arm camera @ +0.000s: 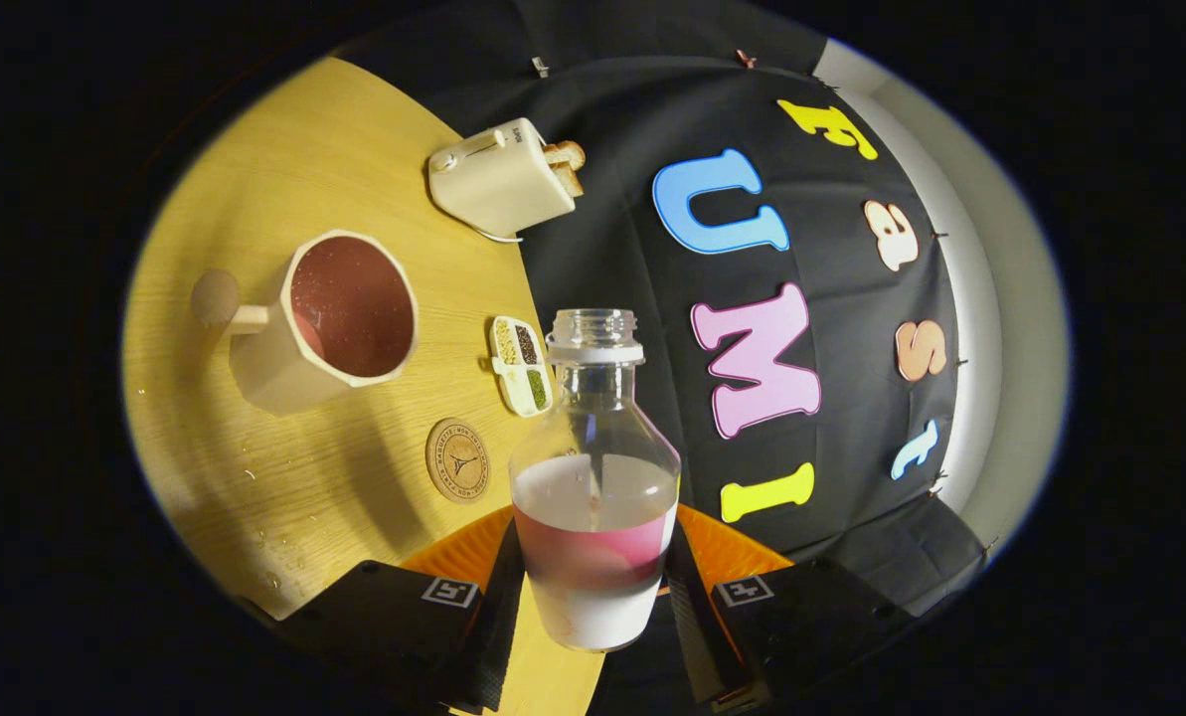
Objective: Take the bottle from table, then pour the juice into the cup, finally place the bottle on the coaster
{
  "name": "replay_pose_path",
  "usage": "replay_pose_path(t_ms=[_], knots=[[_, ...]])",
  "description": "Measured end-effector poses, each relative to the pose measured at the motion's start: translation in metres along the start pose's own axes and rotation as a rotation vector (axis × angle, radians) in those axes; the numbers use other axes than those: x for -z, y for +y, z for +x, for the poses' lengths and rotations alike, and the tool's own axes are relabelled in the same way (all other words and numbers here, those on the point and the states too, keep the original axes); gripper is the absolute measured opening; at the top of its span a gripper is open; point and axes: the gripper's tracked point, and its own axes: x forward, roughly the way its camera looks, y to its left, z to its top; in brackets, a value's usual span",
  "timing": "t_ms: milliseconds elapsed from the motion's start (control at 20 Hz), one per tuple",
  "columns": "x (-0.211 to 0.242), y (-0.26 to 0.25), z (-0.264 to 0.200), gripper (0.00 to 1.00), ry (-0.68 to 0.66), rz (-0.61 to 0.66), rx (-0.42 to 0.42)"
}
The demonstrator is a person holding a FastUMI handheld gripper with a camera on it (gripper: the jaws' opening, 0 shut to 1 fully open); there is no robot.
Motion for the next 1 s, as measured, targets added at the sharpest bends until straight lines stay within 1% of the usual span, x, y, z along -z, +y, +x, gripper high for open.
replay_pose_path(t_ms=[250, 400, 600, 1000], knots=[[-0.008, 0.013, 0.000, 0.71, -0.027, -0.084, -0.024], [-0.005, 0.025, 0.001, 0.71, -0.009, -0.119, -0.054], [-0.003, 0.028, 0.004, 0.71, 0.011, -0.218, -0.045], [0.000, 0.031, 0.009, 0.71, 0.028, -0.269, -0.058]])
